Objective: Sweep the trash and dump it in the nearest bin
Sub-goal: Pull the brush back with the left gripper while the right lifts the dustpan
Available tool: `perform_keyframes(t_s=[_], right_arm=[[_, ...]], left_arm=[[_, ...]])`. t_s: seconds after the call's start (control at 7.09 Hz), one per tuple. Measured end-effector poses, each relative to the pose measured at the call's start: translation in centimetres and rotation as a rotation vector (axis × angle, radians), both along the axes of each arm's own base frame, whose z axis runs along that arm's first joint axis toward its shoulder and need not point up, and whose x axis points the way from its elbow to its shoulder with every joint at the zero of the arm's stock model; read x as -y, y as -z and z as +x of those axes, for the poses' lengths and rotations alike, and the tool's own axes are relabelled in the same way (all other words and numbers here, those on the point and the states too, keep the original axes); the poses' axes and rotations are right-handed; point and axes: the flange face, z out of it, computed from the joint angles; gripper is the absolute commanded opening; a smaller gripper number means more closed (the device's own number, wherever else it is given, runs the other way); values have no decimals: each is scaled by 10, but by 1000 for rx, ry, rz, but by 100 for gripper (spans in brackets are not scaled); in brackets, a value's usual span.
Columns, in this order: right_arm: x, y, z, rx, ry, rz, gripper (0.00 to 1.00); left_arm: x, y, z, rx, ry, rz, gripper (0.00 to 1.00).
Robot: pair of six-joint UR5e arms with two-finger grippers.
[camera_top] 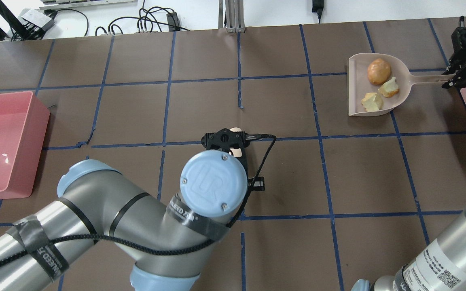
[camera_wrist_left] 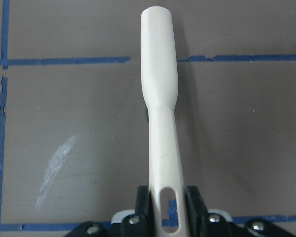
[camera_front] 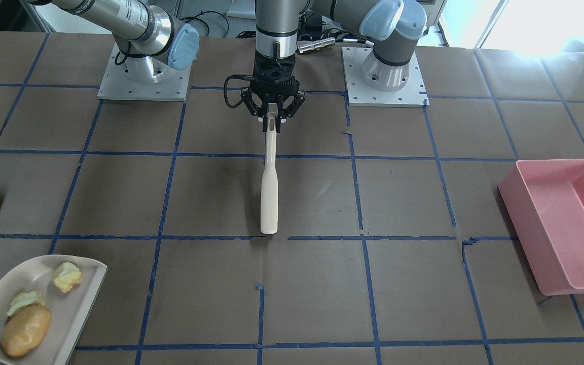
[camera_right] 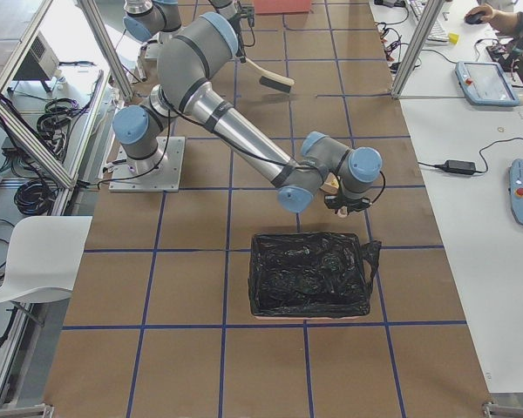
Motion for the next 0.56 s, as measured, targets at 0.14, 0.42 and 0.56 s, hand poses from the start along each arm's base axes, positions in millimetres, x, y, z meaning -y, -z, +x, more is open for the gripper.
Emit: perform_keyframes(t_s=[0.14,0.42,0.56], right_arm=[[-4,-5,-5,23,13,-3,0],[-12,-18,-11,54,41,-8,0],[-13,-20,-11,59,46,-9,0]], left_arm=[[-18,2,-9,2,15,-63,0],[-31,1,-14,-17,40,-133,0],[-33,5,-12,-11,50,-136,0]])
